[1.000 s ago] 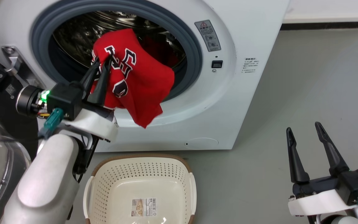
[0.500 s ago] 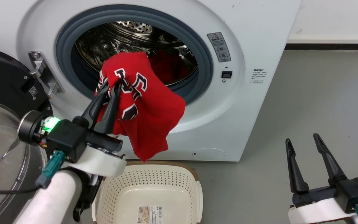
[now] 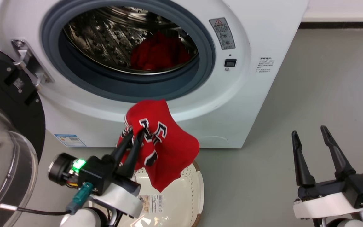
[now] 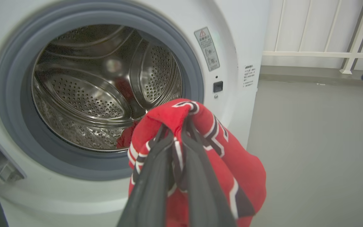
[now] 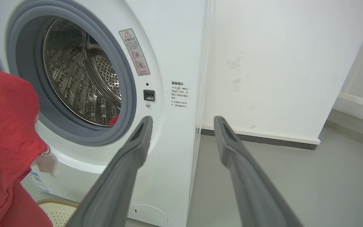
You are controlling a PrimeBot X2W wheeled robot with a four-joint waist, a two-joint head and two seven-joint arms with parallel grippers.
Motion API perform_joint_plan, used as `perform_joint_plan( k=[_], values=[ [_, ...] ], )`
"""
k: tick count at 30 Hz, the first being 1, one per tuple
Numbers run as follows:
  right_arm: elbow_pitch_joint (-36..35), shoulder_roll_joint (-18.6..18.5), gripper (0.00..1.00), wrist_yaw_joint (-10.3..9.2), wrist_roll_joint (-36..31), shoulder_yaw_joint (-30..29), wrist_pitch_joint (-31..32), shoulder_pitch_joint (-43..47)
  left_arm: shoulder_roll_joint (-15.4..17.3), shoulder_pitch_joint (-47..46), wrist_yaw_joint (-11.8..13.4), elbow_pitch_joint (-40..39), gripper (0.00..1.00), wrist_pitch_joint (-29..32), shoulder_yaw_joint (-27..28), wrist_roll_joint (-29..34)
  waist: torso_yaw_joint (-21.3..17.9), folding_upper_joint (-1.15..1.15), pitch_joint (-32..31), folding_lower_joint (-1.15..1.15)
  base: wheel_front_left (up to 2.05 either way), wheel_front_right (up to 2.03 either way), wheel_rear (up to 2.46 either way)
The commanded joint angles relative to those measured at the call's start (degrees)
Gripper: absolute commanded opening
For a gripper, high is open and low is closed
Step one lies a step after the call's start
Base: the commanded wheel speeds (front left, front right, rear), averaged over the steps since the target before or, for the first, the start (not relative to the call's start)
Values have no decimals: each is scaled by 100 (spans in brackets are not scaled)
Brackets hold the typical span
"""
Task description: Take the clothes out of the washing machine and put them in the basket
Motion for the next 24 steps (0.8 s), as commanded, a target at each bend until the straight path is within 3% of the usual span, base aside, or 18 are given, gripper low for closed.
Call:
perform_joint_plan(
  k=[1, 10, 24],
  values=[
    [-29, 6, 100, -6, -22, -25, -12, -148, -55, 80, -42, 183, 0, -63, -71, -28, -46, 0, 215, 0, 0, 0, 0],
    [-192, 7, 100, -6, -122, -40, -13, -723, -486, -194, -288, 2028, 0, -487, -179, -299, -193, 0, 1318, 0, 0, 0, 0],
    [-391, 6, 100, -6, 25, -88, -12, -1598, -1119, -1876, -856, 5587, 0, -762, -196, -173, -653, 0, 3014, 0, 0, 0, 0]
  ],
)
